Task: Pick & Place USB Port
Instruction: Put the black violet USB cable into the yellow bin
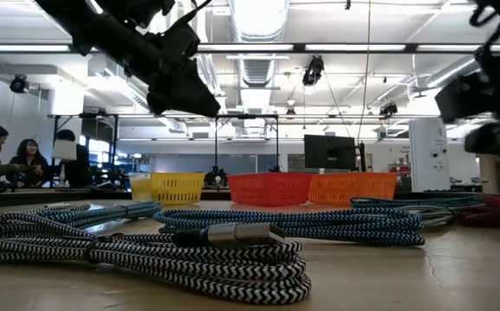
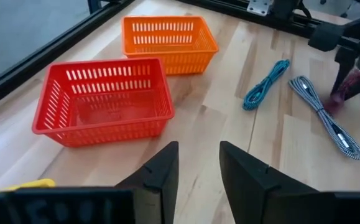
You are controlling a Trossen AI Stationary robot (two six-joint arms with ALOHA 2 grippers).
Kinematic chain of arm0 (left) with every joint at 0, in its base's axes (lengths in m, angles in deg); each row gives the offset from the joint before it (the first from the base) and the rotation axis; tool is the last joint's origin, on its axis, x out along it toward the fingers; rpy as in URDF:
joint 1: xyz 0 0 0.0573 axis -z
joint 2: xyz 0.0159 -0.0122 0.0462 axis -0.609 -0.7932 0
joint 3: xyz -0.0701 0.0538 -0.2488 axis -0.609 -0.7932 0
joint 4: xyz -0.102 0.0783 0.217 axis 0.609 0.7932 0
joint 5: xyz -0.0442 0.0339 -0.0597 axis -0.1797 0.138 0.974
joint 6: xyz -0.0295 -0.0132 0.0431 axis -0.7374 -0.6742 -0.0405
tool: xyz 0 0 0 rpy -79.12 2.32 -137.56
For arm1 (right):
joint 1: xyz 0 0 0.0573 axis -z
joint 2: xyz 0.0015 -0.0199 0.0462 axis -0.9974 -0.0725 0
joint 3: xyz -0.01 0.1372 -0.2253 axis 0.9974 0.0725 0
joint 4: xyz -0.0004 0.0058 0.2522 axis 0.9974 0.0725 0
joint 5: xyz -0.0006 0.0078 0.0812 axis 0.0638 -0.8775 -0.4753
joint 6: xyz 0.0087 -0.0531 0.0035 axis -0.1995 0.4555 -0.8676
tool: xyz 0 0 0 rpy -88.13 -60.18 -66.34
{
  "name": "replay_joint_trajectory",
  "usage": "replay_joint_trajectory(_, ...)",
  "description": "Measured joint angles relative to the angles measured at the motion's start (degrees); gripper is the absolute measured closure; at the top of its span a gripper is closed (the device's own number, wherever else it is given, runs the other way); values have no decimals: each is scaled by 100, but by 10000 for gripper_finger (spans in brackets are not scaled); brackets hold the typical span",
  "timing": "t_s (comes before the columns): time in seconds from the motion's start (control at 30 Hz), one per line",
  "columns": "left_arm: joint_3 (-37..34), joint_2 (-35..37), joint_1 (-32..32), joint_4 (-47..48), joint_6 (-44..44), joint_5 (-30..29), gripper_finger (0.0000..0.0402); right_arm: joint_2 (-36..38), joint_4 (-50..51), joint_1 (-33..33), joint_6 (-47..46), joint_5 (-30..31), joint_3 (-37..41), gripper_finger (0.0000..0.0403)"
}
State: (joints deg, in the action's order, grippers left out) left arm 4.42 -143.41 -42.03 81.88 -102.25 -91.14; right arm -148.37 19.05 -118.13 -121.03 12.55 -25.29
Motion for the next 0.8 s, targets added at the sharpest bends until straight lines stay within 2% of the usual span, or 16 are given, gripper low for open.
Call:
replay_joint_trajectory(0.13, 0, 0, 0, 0, -291, -2, 282, 349, -91, 17, 207, 142, -53, 377)
replay_joint_trajectory(0.3, 0, 0, 7, -10, -562, 2, 283, 1022, -416, 31, 734, 234, -186, 379)
replay_joint_trajectory(0.37, 0, 0, 7, -64, -564, 1, 283, 1301, -677, 31, 1275, 852, -241, 379)
replay_joint_trajectory(0.53, 2, 0, 23, -279, -533, 3, 283, 1832, -1700, 118, 2798, 3230, -123, 379)
replay_joint_trajectory(0.6, 2, 0, 47, -368, -464, 10, 284, 1937, -1966, 257, 3256, 3883, -65, 379)
replay_joint_trajectory(0.7, 2, 0, 99, -500, -338, 27, 284, 2030, -2441, 598, 3872, 4243, -13, 379)
replay_joint_trajectory(0.8, 2, 0, 133, -642, -237, 25, 284, 1995, -3271, 1068, 4572, 3970, 130, 379)
